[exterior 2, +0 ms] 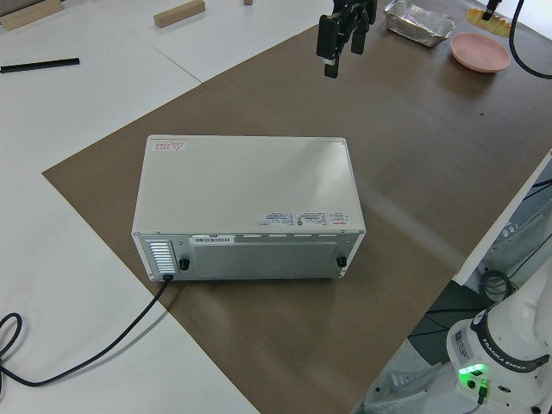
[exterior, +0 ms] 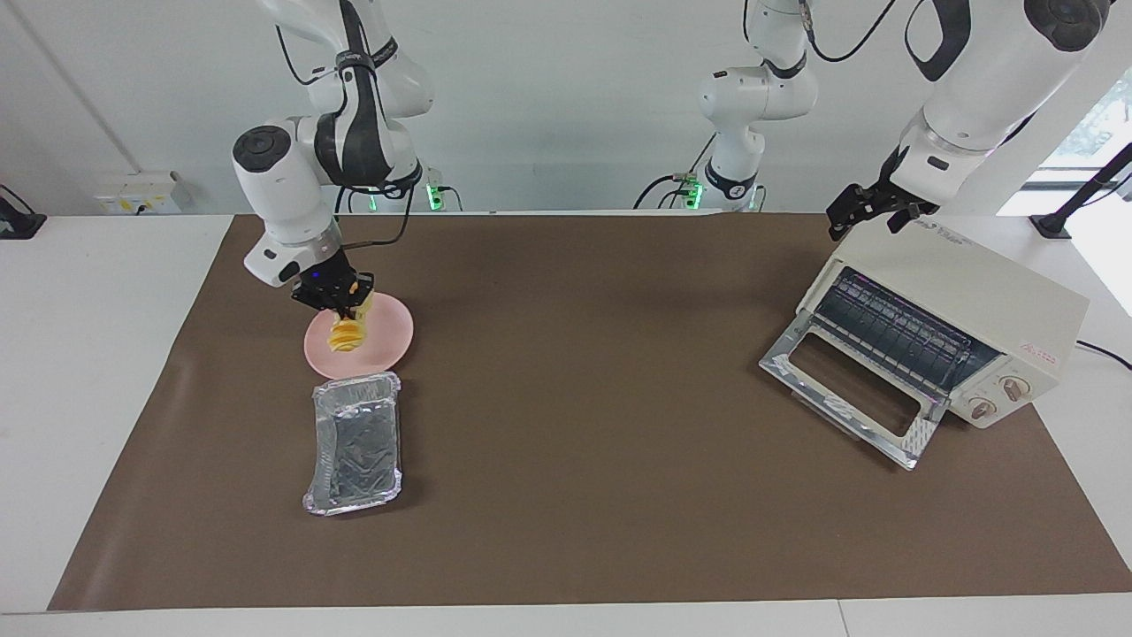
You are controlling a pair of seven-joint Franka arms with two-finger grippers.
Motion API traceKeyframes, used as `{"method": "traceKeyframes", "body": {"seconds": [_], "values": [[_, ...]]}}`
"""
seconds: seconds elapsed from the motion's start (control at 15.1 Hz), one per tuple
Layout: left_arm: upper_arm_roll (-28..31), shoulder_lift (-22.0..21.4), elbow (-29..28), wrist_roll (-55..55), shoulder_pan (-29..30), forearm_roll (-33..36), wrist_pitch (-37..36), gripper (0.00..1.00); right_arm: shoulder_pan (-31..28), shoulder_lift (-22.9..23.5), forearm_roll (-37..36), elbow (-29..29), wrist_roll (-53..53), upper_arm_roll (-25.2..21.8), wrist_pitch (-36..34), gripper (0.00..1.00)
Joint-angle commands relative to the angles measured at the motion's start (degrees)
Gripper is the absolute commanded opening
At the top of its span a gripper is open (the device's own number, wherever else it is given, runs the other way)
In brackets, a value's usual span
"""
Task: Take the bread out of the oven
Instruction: 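Move the bread rolls onto the pink plate with the right gripper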
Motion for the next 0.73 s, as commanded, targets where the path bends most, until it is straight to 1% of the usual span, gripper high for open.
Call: {"method": "traceKeyframes", "body": {"seconds": [0.0,0.13,0.4,0.46,0.53,0.66], "values": [[0.20,-1.09,-0.69,0.64,0.17,-0.48,0.58,1.00,-0.27,-1.37,1.25,-5.84,-1.21,0.43,7.65,0.00],[0.20,-1.09,-0.69,0.64,0.08,-0.48,0.41,1.00,-0.18,0.56,1.25,-6.91,-1.39,0.34,11.35,0.00],[0.37,-1.17,-0.78,0.73,0.25,-0.48,0.58,1.00,-0.18,1.19,1.25,-6.91,-0.86,0.43,11.72,0.00],[0.37,-1.09,-0.78,0.73,0.17,-0.48,0.58,1.00,-0.27,1.19,1.25,-6.82,-0.95,0.34,11.54,0.60],[0.29,-1.17,-0.86,0.81,0.17,-0.48,0.67,1.00,-0.53,1.19,1.25,-6.47,-1.12,0.43,11.11,1.00],[0.37,-1.17,-0.87,0.73,-0.18,-0.48,0.93,1.00,-0.36,1.27,1.16,-4.20,-1.39,0.43,7.52,1.00]]}}
